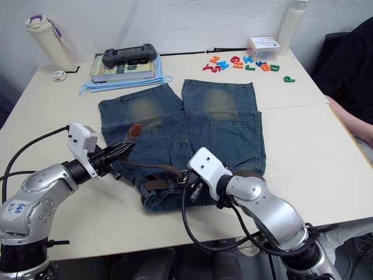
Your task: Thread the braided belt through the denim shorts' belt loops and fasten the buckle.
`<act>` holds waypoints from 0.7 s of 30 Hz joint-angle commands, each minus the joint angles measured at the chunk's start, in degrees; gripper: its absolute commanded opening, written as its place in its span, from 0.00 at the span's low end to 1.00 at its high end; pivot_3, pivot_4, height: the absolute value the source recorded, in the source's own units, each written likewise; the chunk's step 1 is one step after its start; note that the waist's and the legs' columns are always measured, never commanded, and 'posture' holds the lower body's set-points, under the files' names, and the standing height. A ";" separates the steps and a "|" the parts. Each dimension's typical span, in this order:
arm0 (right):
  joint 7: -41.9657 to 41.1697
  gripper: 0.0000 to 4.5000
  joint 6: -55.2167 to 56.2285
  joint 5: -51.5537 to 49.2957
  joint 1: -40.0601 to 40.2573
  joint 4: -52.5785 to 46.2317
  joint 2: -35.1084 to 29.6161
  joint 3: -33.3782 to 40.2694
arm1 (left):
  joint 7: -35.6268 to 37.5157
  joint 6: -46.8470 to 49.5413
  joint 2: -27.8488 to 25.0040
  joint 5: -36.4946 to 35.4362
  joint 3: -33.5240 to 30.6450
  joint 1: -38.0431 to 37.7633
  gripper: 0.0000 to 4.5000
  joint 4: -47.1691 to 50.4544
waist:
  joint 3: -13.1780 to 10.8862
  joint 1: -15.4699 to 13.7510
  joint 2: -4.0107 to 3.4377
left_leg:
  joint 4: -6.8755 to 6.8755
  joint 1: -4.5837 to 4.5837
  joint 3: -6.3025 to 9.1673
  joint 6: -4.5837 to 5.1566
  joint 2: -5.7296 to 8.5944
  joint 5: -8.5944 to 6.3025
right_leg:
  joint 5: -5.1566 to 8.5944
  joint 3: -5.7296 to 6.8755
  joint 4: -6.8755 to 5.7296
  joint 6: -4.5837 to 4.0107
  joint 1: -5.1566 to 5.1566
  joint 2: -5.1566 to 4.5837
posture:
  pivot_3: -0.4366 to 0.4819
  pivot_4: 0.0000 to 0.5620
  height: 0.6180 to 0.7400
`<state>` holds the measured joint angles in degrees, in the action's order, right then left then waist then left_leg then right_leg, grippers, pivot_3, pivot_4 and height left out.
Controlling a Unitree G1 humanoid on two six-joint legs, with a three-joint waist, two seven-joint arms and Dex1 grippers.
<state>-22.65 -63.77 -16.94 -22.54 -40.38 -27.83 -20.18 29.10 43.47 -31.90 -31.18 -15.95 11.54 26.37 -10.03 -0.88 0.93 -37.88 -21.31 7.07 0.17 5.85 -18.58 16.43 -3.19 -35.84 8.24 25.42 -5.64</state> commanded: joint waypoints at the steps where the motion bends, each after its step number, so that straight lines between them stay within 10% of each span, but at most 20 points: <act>1: -0.21 0.03 -0.14 -0.23 0.41 -1.83 -0.51 0.48 | -0.46 -0.52 -1.05 -1.25 -2.50 -0.47 0.00 2.42 | 0.00 0.02 0.00 | 0.00 0.00 0.00 0.00 0.00 0.00 | 0.00 0.00 0.00 0.00 0.00 0.00 | 0.48 0.27 0.92; 21: 1.78 0.03 -3.22 -0.46 -0.25 -2.64 1.14 -1.47 | -1.05 2.40 -4.16 -4.84 -4.37 -3.51 0.00 5.54 | 0.00 0.68 0.00 | 0.02 0.00 0.00 0.00 -0.02 0.00 | 0.01 0.00 0.00 -0.01 0.00 0.00 | 0.48 0.27 0.92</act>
<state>-21.62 -67.47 -17.96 -21.54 -42.66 -27.68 -20.41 28.27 45.83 -35.02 -34.80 -18.18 8.35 29.18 -10.03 -0.20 0.92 -37.86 -21.31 7.07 0.17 5.84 -18.58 16.44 -3.19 -35.83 8.23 25.43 -5.64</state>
